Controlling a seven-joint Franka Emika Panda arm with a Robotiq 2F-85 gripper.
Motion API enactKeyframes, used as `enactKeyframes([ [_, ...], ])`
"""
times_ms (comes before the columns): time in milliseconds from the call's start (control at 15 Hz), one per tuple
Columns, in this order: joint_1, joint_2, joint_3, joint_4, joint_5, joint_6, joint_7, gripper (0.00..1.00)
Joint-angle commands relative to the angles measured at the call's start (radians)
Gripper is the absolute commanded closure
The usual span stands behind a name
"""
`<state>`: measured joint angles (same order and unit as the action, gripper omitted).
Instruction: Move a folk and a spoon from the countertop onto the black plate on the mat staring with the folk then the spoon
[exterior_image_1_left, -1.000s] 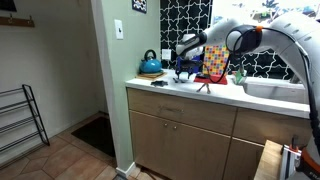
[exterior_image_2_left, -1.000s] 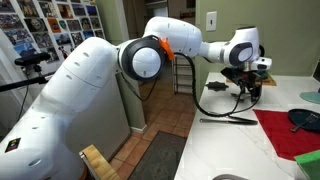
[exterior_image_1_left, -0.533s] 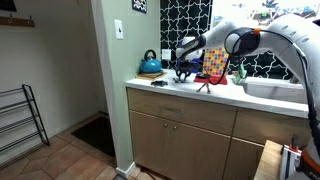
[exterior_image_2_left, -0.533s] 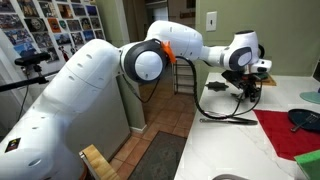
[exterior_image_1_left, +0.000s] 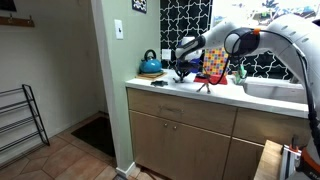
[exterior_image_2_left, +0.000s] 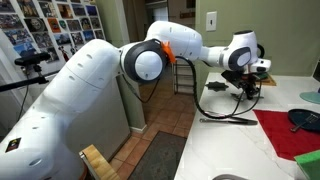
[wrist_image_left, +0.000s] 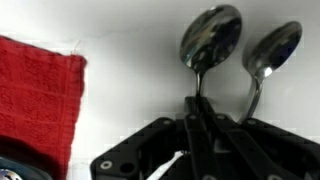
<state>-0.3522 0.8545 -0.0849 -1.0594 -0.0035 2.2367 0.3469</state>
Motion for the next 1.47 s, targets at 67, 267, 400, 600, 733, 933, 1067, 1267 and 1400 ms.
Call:
enactKeyframes([
  [67,0.024,-0.051,-0.041,-0.052,-0.023,0.004,0.089,0.98],
  [267,0.041,-0.105,-0.094,-0.066,-0.036,-0.021,0.207,0.98],
  [400,0.051,-0.139,-0.135,-0.066,-0.042,-0.061,0.294,0.98],
  [600,0.045,-0.194,-0.19,-0.065,-0.037,-0.153,0.406,0.98],
  [733,0.031,-0.222,-0.217,-0.055,-0.021,-0.224,0.463,0.98],
  [933,0.019,-0.253,-0.263,-0.055,-0.013,-0.285,0.569,0.98],
  [1067,0.019,-0.268,-0.293,-0.064,-0.016,-0.309,0.652,0.98],
  [1267,0.021,-0.272,-0.337,-0.068,-0.02,-0.322,0.787,0.98],
  [1400,0.03,-0.266,-0.365,-0.067,-0.029,-0.318,0.889,0.98],
])
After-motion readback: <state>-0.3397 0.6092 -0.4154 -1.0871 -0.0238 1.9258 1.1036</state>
